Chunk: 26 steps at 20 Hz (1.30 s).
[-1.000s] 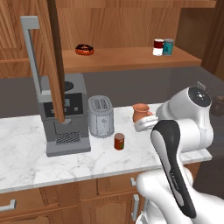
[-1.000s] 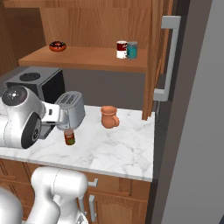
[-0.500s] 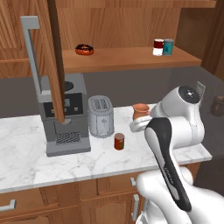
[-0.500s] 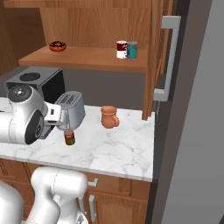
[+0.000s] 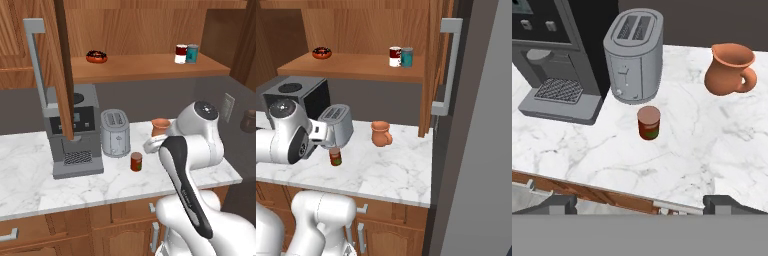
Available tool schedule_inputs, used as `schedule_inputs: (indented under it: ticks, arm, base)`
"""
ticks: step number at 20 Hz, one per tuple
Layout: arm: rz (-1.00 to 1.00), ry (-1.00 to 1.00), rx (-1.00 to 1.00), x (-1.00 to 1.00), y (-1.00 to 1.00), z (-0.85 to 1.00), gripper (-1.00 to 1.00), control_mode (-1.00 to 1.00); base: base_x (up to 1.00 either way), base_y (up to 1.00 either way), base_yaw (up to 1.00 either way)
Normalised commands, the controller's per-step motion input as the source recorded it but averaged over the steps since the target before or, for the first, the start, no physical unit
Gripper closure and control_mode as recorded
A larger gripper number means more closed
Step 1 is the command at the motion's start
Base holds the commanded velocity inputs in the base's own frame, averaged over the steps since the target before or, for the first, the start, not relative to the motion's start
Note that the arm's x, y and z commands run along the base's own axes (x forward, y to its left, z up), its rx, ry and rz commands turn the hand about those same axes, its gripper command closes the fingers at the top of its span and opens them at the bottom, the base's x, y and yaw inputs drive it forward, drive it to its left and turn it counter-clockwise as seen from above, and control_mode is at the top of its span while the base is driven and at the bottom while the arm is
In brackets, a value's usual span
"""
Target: Pick the cans from the counter and place them in their designated side in the cabinet.
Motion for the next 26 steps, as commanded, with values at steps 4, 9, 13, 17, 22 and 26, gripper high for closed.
schedule_inputs:
  ticks: [4, 9, 13, 17, 22, 26]
  arm:
    - [0.0, 0.0, 0.0, 0.2, 0.05, -0.17, -1.0, -1.0]
    - [0.0, 0.0, 0.0, 0.19, 0.03, -0.17, -1.0, -1.0]
    - [0.0, 0.0, 0.0, 0.18, 0.0, -0.17, -1.0, -1.0]
    - [0.0, 0.0, 0.0, 0.2, 0.01, -0.18, -1.0, -1.0]
    - [0.0, 0.0, 0.0, 0.2, 0.04, -0.18, -1.0, -1.0]
    - [0.0, 0.01, 0.0, 0.18, 0.08, -0.18, -1.0, -1.0]
  base:
    - [0.0, 0.0, 0.0]
    - [0.0, 0.0, 0.0]
    - [0.0, 0.0, 0.0]
    - [0.0, 0.0, 0.0]
    - [0.0, 0.0, 0.0]
    - [0.0, 0.0, 0.0]
